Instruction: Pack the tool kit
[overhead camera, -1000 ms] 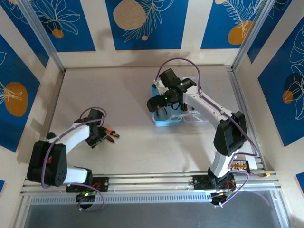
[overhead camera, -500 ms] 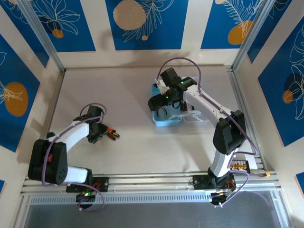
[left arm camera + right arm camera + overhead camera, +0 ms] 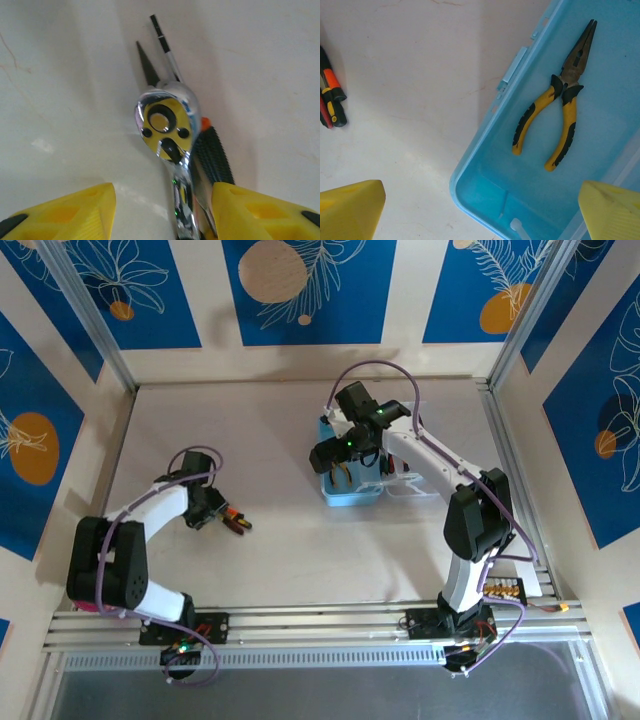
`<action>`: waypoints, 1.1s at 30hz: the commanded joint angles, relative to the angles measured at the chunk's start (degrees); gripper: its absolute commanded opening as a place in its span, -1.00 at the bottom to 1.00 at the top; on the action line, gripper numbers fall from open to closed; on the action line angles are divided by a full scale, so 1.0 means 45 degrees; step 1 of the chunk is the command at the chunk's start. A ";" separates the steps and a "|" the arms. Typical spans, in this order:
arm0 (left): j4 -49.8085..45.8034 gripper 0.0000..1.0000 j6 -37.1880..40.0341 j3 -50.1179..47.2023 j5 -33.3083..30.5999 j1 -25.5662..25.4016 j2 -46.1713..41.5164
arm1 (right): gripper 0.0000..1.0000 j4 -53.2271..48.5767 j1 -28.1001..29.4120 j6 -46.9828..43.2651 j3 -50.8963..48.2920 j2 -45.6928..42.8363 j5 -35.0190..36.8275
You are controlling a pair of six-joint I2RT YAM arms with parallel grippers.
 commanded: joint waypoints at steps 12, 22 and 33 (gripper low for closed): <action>-0.0077 -0.07 0.0482 -0.0158 -0.0072 0.0503 0.0288 | 0.99 -0.0324 -0.0129 -0.0152 0.0505 0.0503 -0.0374; 0.0039 -0.77 0.0541 -0.0424 -0.0047 0.0573 0.0325 | 0.99 -0.0433 -0.0156 -0.0187 0.0569 0.0525 -0.0265; -0.0406 -1.00 0.0955 -0.0460 0.0023 0.0603 -0.0132 | 0.99 -0.0767 -0.0155 -0.0216 0.0725 0.0356 -0.0063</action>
